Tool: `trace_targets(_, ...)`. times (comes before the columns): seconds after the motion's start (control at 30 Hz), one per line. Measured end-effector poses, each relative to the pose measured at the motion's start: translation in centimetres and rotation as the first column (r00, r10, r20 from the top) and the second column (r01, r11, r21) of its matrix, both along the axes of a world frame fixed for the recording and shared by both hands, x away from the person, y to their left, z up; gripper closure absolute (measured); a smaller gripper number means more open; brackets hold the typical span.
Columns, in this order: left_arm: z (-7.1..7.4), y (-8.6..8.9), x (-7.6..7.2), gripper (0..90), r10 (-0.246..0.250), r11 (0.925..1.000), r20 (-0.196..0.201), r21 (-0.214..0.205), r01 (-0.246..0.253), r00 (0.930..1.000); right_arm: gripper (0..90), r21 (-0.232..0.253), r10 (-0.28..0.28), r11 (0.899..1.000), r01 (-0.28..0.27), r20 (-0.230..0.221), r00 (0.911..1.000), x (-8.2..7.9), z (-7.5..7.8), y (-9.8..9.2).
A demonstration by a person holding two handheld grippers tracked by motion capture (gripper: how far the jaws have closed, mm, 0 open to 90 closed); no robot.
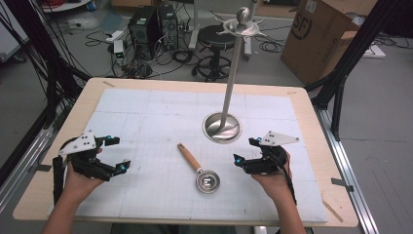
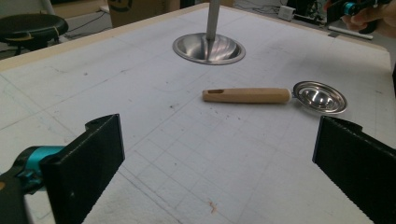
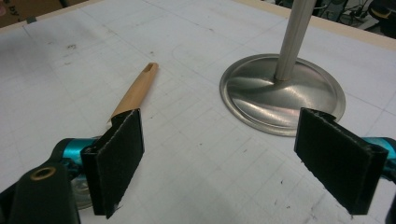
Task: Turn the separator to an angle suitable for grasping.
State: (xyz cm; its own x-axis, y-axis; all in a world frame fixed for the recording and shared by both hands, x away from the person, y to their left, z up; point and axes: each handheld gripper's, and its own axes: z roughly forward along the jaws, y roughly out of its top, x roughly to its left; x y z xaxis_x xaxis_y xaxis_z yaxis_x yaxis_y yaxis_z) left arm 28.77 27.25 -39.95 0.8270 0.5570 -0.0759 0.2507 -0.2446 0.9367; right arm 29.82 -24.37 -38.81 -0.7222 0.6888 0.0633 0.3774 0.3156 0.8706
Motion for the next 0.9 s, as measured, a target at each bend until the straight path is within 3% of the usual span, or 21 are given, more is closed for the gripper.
trace_targets(0.23, -0.1, 0.0, 0.1, 2.7, -0.003, 0.9999, 0.000, 0.016, 0.003, 1.0000, 14.9, 0.004, -0.017, 1.000, 0.018, -0.012, 0.9998, 0.0, 0.3, 0.3)
trace_targets(0.43, -0.1, -0.1, -0.1, 2.8, -0.013, 0.9995, -0.001, 0.027, 0.013, 0.9999, 15.0, 0.000, -0.009, 1.000, 0.009, -0.030, 0.9995, 0.3, 0.3, 1.6)
trace_targets(0.9, -0.1, -0.1, 0.0, 2.8, -0.018, 0.9997, 0.003, 0.015, 0.018, 0.9998, 15.5, -0.050, 0.095, 0.994, -0.099, -0.070, 0.9930, 1.4, -0.2, 6.8)
